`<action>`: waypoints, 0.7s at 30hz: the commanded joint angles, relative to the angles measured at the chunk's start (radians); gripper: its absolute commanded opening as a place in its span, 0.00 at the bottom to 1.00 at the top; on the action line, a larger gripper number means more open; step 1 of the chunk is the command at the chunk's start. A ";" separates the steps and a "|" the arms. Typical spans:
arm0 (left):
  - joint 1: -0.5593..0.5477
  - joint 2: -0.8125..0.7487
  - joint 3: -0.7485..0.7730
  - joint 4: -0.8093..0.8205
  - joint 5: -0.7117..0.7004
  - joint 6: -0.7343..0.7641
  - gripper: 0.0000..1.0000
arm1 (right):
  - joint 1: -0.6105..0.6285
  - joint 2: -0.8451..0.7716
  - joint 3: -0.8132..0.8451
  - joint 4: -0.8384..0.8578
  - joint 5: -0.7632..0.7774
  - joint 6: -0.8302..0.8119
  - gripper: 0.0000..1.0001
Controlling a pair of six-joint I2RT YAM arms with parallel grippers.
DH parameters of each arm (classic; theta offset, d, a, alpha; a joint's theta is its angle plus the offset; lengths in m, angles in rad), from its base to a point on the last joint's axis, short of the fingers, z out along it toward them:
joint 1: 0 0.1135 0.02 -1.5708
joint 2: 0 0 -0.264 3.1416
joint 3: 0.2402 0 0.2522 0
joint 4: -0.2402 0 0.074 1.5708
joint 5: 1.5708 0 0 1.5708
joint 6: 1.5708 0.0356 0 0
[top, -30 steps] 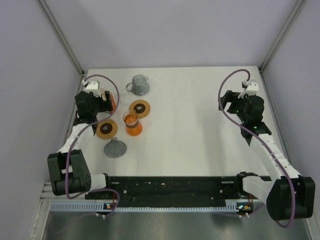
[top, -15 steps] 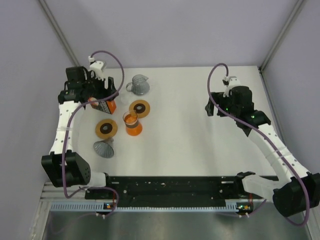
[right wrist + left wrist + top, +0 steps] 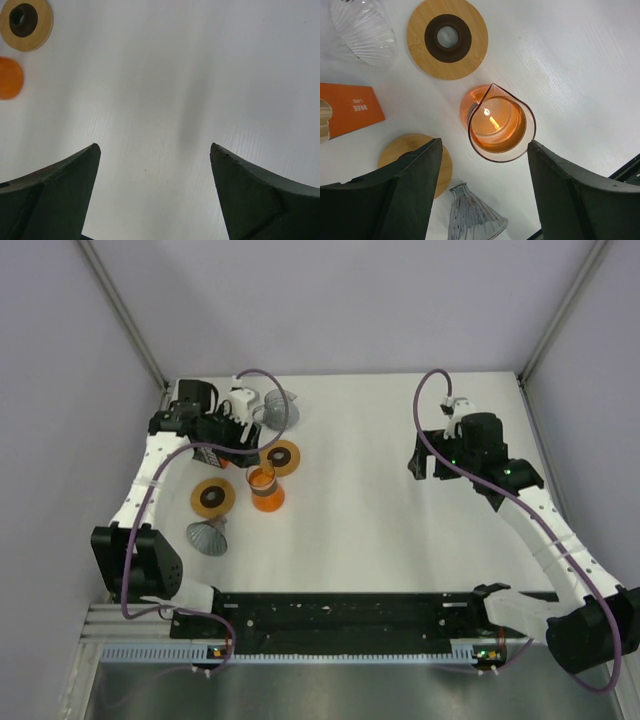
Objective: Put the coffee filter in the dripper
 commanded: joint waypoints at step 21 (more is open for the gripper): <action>-0.113 0.201 -0.025 0.101 -0.118 -0.038 0.17 | 0.013 -0.035 0.000 -0.004 -0.035 -0.013 0.92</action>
